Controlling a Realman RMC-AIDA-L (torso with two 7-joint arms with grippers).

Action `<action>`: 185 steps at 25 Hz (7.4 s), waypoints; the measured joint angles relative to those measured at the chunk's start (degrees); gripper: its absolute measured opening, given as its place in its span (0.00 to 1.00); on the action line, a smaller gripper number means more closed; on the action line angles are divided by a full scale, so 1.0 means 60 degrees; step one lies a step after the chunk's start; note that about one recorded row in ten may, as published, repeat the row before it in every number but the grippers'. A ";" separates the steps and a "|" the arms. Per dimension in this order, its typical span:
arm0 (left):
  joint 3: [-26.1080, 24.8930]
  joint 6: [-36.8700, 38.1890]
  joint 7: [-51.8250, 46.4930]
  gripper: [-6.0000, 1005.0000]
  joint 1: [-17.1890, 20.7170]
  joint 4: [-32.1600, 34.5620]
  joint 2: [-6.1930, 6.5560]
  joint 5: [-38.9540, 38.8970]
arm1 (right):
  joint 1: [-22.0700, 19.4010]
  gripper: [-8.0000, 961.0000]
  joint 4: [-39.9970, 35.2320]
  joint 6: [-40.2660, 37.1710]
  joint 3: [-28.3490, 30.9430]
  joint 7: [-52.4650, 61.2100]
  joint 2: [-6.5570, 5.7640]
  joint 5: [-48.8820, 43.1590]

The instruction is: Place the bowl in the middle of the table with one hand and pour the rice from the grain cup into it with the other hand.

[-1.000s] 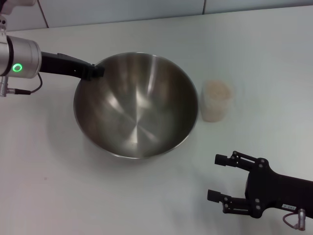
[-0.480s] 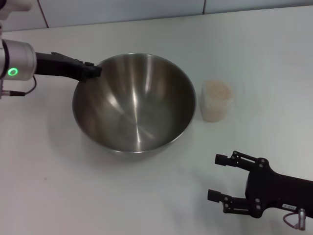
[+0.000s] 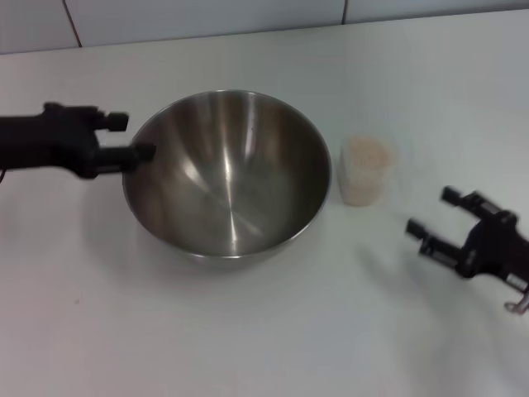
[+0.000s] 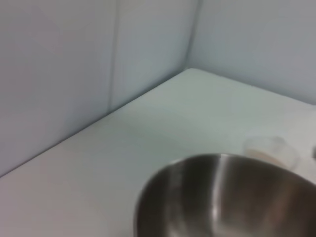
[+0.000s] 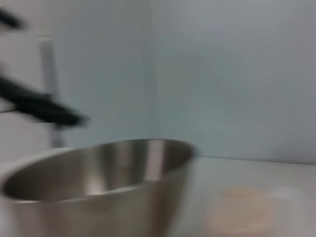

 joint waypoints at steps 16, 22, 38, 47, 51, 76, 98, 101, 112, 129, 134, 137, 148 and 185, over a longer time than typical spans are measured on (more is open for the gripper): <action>0.0225 0.0287 0.0759 0.82 0.0723 0.0023 -0.0003 -0.0359 | 0.0437 0.70 -0.1876 0.3121 0.1769 0.0264 0.0882 -0.0320; 0.0389 0.0298 0.0706 0.82 0.0653 0.0028 0.0005 -0.0358 | 0.0672 0.69 -0.1916 0.3248 0.1856 0.0324 0.0891 -0.0287; 0.0631 0.0366 0.0693 0.82 0.0543 0.0030 0.0027 -0.0285 | 0.1421 0.68 -0.1878 0.3866 0.1749 0.0331 0.0968 -0.0314; 0.0629 0.0422 0.0687 0.82 0.0530 0.0034 0.0032 -0.0283 | 0.1348 0.50 -0.1883 0.3541 0.1804 0.0251 0.0991 -0.0284; 0.0625 0.0535 0.0683 0.82 0.0487 0.0045 0.0037 -0.0270 | 0.1279 0.34 -0.1913 0.3174 0.1915 0.0233 0.0999 -0.0258; 0.0863 0.0688 0.0664 0.82 0.0387 0.0136 0.0040 -0.0268 | 0.3842 0.02 0.2374 -0.1533 0.3815 -1.4112 0.1041 -0.0558; 0.0859 0.0732 0.0575 0.82 0.0178 0.0102 0.0026 -0.0025 | 0.3705 0.04 0.3782 -0.0327 0.8566 -2.5602 0.1040 -0.6153; 0.0860 0.0737 0.0563 0.82 0.0150 0.0113 0.0026 -0.0021 | 0.3640 0.04 0.3869 0.0014 0.9125 -2.6942 0.1040 -0.6829; 0.0875 0.0763 0.0547 0.82 0.0078 0.0065 0.0022 -0.0018 | 0.3240 0.06 0.4429 0.0767 1.0508 -2.8245 0.1041 -0.7845; 0.0874 0.0776 0.0546 0.82 0.0090 0.0122 0.0020 -0.0020 | 0.1384 0.08 0.4186 -0.0661 1.4438 -0.9186 0.0964 -0.7922; 0.0894 0.0774 0.0546 0.82 0.0083 0.0121 0.0015 -0.0019 | 0.1761 0.09 0.2596 0.1072 1.4549 -0.5455 0.0968 -0.7943; 0.0958 0.0775 0.0546 0.82 0.0081 0.0088 0.0011 -0.0019 | 0.2118 0.10 0.2142 0.2340 1.4480 -0.4537 0.0946 -0.8191; 0.1088 0.0773 0.0538 0.82 0.0026 0.0049 -0.0003 -0.0019 | 0.2655 0.11 0.1599 0.4499 1.4480 -0.3754 0.0980 -0.9225; 0.1109 0.0756 0.0578 0.82 -0.0025 0.0054 0.0012 -0.0020 | 0.0206 0.86 0.0082 -0.0948 1.3317 -0.1256 0.0848 -0.9651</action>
